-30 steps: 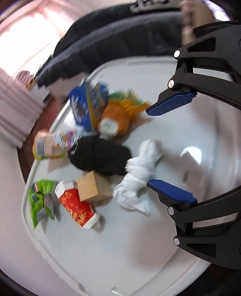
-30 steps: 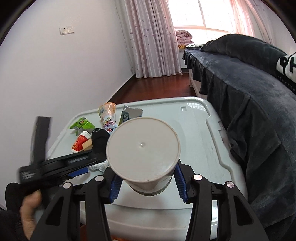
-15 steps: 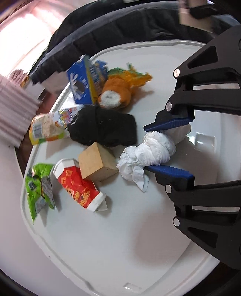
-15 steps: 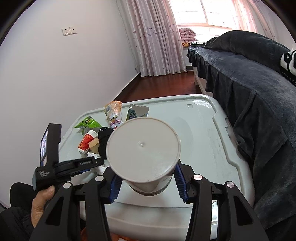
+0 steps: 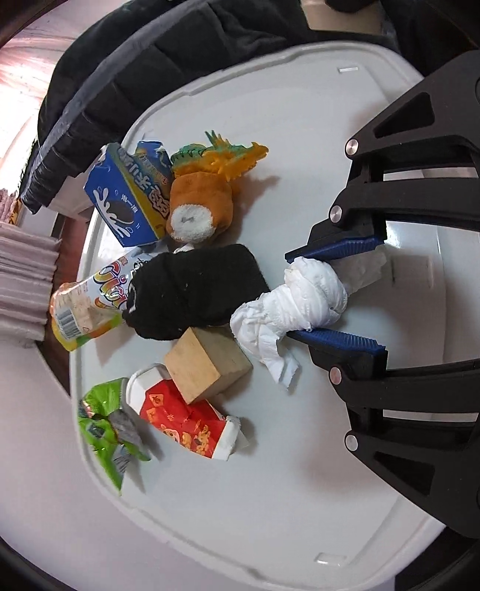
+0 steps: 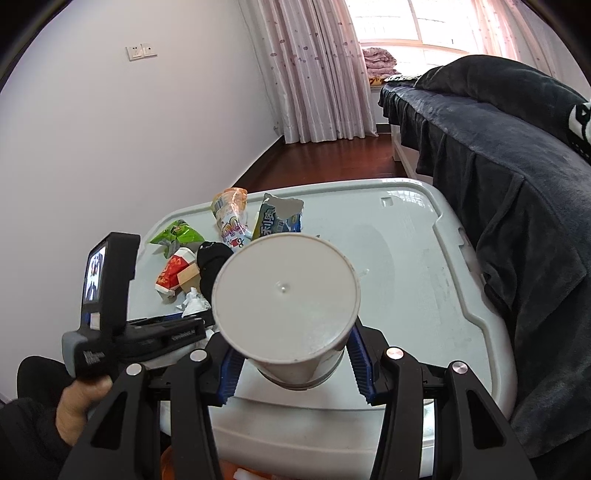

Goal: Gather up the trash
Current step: 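Grasp the white tissue with the left tool while the right tool holds the cup, then lower both tools over the orange bucket and release the tissue and cup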

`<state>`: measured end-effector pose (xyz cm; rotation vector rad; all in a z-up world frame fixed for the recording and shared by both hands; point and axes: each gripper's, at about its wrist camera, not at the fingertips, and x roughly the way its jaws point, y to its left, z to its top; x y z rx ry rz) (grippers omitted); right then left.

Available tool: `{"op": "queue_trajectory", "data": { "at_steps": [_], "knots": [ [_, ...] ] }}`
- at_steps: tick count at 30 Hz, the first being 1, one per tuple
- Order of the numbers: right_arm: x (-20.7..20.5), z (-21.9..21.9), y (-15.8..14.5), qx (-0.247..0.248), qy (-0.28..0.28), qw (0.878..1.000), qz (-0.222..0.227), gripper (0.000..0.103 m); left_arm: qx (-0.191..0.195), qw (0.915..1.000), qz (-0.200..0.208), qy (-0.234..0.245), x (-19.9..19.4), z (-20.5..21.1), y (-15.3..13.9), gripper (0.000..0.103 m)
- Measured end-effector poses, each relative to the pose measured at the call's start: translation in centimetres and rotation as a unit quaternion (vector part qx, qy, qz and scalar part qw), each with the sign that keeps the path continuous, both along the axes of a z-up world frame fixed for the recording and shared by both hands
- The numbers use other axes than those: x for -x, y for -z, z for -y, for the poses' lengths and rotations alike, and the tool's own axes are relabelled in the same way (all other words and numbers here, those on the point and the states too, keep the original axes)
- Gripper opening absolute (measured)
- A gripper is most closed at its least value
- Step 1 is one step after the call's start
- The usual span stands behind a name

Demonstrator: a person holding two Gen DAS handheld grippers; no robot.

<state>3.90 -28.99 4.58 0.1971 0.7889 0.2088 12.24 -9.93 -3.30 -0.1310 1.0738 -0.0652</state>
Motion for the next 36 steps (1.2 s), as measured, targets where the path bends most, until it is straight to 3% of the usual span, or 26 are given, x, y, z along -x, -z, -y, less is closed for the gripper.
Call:
{"op": "queue_trajectory", "data": {
  "at_steps": [5, 11, 17, 25, 29, 32, 36],
  "knots": [
    [0.0, 0.5, 0.2, -0.007, 0.007, 1.0, -0.005, 0.049, 0.019, 0.9995, 0.013, 0.021, 1.7, -1.7, -0.4, 0.032],
    [1.0, -0.6, -0.2, 0.01, -0.009, 1.0, 0.005, 0.049, -0.013, 0.9971, 0.036, 0.066, 7.0, -3.9, -4.3, 0.032],
    [4.7, -3.0, -1.4, 0.012, -0.04, 0.999, 0.01, 0.049, -0.031, 0.9955, 0.044, 0.078, 13.1, -5.5, -6.9, 0.032],
    [11.9, -6.5, -2.5, 0.032, -0.098, 0.995, 0.005, 0.049, -0.055, 0.9941, 0.036, 0.086, 18.4, -6.1, -6.5, 0.032],
    [15.5, -8.0, -1.7, 0.054, -0.129, 0.99, -0.005, 0.049, -0.078, 0.99, 0.017, 0.116, 21.2, -5.3, -4.8, 0.032],
    [17.6, -8.8, -0.7, 0.086, -0.14, 0.986, -0.006, 0.049, -0.068, 0.9905, 0.0, 0.12, 22.1, -5.4, -3.8, 0.032],
    [17.8, -9.2, 0.7, 0.091, -0.141, 0.985, -0.028, 0.049, -0.068, 0.9901, -0.003, 0.123, 21.9, -5.1, -3.4, 0.032]
  ]
}}
